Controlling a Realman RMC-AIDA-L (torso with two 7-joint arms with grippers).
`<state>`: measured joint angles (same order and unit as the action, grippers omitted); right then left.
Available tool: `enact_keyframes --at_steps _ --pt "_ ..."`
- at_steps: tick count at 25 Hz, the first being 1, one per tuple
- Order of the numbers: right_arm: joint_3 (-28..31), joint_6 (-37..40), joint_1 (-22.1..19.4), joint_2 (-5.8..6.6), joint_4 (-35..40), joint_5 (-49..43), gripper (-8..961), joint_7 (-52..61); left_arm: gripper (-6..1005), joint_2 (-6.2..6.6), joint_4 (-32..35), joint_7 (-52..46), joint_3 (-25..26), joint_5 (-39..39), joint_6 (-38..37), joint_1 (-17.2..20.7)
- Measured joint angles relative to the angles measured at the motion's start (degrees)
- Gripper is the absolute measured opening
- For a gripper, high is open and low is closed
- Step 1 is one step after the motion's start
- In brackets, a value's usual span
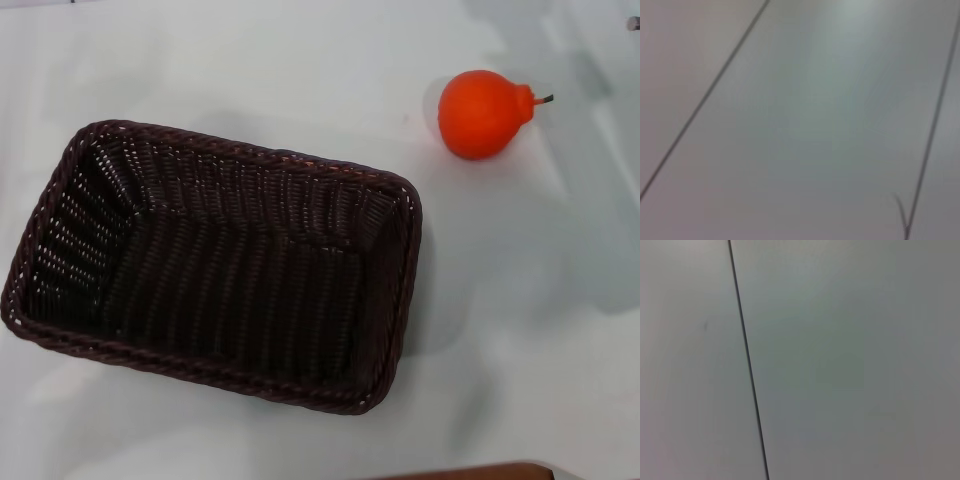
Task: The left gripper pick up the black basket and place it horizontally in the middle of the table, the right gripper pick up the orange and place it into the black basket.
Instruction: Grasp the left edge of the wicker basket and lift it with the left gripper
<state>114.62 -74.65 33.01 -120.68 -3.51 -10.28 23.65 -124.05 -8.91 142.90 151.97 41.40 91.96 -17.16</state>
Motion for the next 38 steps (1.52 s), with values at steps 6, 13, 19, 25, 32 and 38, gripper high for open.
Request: enact_keyframes --at_steps 6,13,19,25,32,38 --pt "-0.7 0.2 0.1 0.00 0.0 0.0 942 0.1 779 0.27 -4.1 -0.6 -5.8 0.1 0.0 0.9" --pt "-1.7 1.3 0.2 0.05 -0.2 0.1 942 2.7 779 0.33 -4.3 -1.6 -6.5 0.1 -0.5 0.9" --pt "-1.8 1.8 0.4 0.16 -0.4 0.0 941 2.9 779 2.48 -8.6 -11.7 -11.8 2.6 -2.6 2.3" --pt "-1.8 2.0 0.4 0.24 -0.4 0.2 941 2.9 778 10.54 -24.5 -39.1 -18.8 17.3 -6.5 5.9" --pt "-1.4 3.5 0.1 0.26 -0.4 0.4 942 2.9 778 15.81 -46.0 -68.6 -18.3 41.5 -6.2 8.4" --pt "-1.4 3.9 0.6 0.26 -0.5 0.5 942 2.9 778 13.25 -62.9 -86.7 -18.1 63.8 -3.7 7.0"
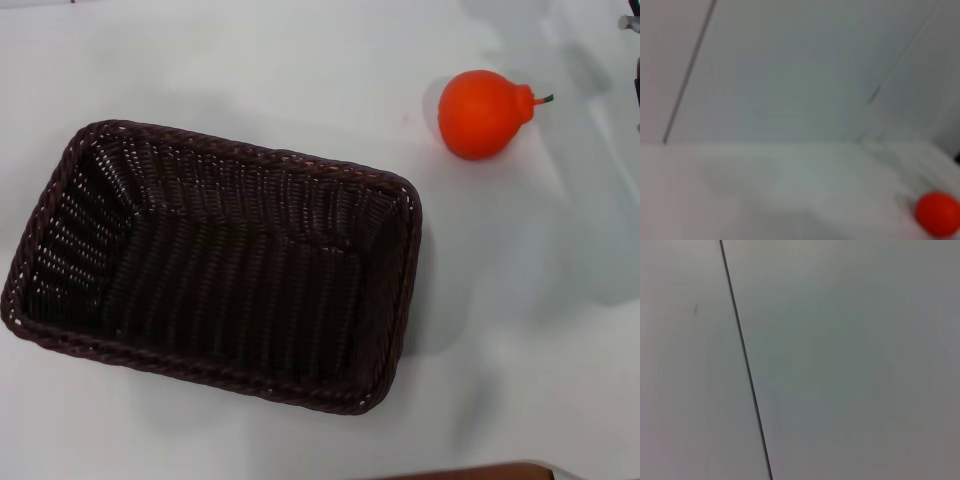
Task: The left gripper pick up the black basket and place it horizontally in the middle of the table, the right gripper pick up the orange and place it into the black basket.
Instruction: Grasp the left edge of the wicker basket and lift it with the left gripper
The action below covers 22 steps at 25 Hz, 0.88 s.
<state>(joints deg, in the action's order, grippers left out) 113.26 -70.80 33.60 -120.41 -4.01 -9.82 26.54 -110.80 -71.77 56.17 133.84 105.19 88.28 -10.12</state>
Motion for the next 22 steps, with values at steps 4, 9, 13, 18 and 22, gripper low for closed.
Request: enact_keyframes --at_steps 4,9,13,18,22 --pt "0.0 0.5 0.1 0.00 0.0 0.0 942 0.0 778 -3.09 -8.6 -6.1 0.0 10.6 4.0 -2.2" --pt "0.1 0.6 -0.1 0.00 0.0 0.0 942 0.0 779 -5.44 -13.7 -10.0 -0.2 19.4 7.8 -4.9" --pt "0.5 0.7 -0.3 0.06 0.2 0.0 942 0.0 776 -7.95 -15.9 -13.3 -0.6 29.8 9.9 -8.6" --pt "0.6 0.8 -0.4 0.09 0.2 0.0 941 -0.1 771 -9.90 -15.1 -14.2 -0.7 37.0 10.7 -11.6" --pt "0.7 1.4 -0.4 0.15 0.0 0.1 941 -0.2 768 -11.07 -14.8 -14.4 -1.8 40.3 11.0 -12.9"
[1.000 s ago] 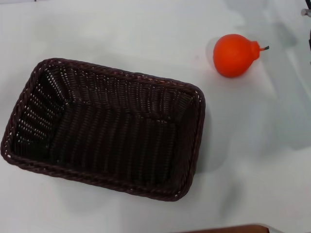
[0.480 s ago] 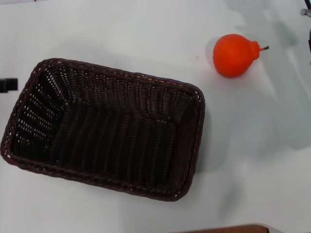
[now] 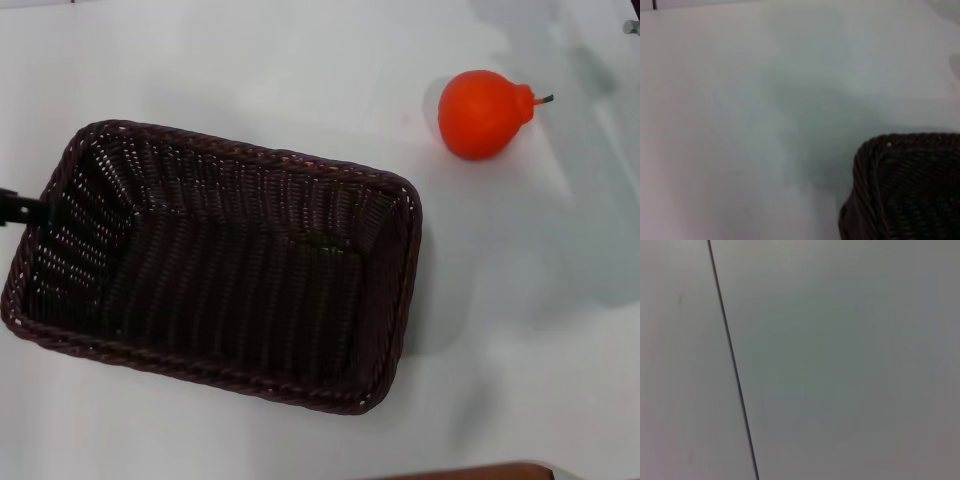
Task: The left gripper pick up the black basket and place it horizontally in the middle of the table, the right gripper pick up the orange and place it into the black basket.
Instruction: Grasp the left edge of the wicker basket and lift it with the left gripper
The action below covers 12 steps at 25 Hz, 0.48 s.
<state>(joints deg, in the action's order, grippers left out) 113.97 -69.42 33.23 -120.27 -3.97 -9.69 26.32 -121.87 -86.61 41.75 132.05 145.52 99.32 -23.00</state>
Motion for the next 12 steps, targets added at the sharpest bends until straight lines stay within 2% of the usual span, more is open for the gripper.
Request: enact_keyframes --at_steps 7,12 --pt "0.1 1.4 0.2 0.04 -0.2 0.5 941 -0.2 761 -1.31 1.8 -1.1 -3.4 4.0 -0.4 -1.3" --pt "0.1 2.2 0.3 0.03 -0.6 0.6 942 -0.2 609 -1.70 3.1 -2.6 -2.8 5.3 -1.0 -2.2"
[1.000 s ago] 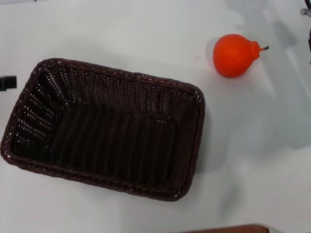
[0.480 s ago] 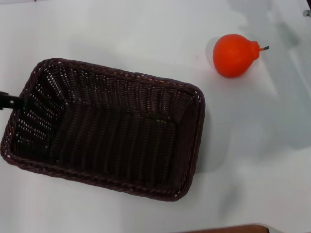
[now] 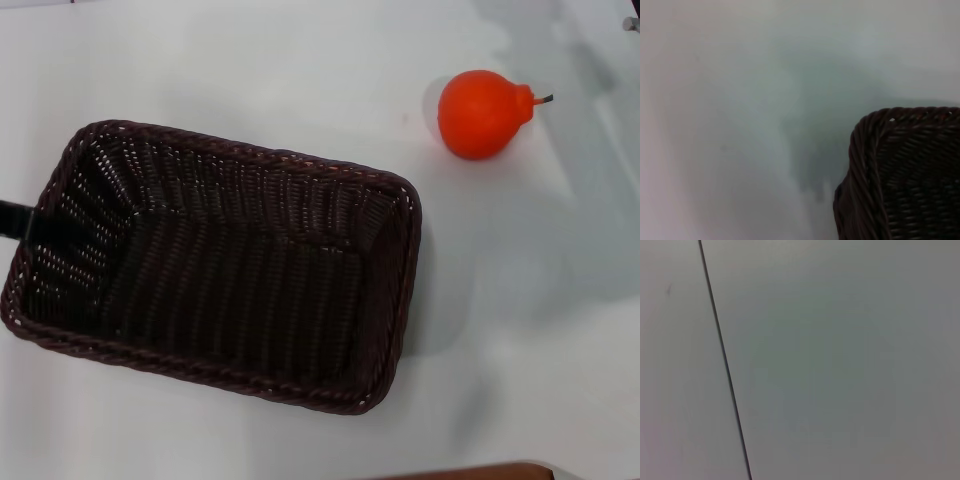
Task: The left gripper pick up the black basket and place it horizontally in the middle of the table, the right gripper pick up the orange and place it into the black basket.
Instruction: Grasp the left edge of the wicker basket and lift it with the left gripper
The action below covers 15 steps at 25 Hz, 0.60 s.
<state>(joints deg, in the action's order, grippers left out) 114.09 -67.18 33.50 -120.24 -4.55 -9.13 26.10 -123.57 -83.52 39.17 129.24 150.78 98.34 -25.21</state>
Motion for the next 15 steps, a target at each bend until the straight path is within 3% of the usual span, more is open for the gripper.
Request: enact_keyframes --at_steps 12,15 --pt "0.8 0.4 -0.2 0.00 0.0 0.0 942 0.0 333 0.14 -0.8 -2.6 1.4 -1.1 1.9 -0.2" --pt "0.9 0.4 -0.2 0.00 0.0 0.0 941 0.0 173 0.00 -0.9 -2.7 5.2 -4.8 2.7 -0.2"
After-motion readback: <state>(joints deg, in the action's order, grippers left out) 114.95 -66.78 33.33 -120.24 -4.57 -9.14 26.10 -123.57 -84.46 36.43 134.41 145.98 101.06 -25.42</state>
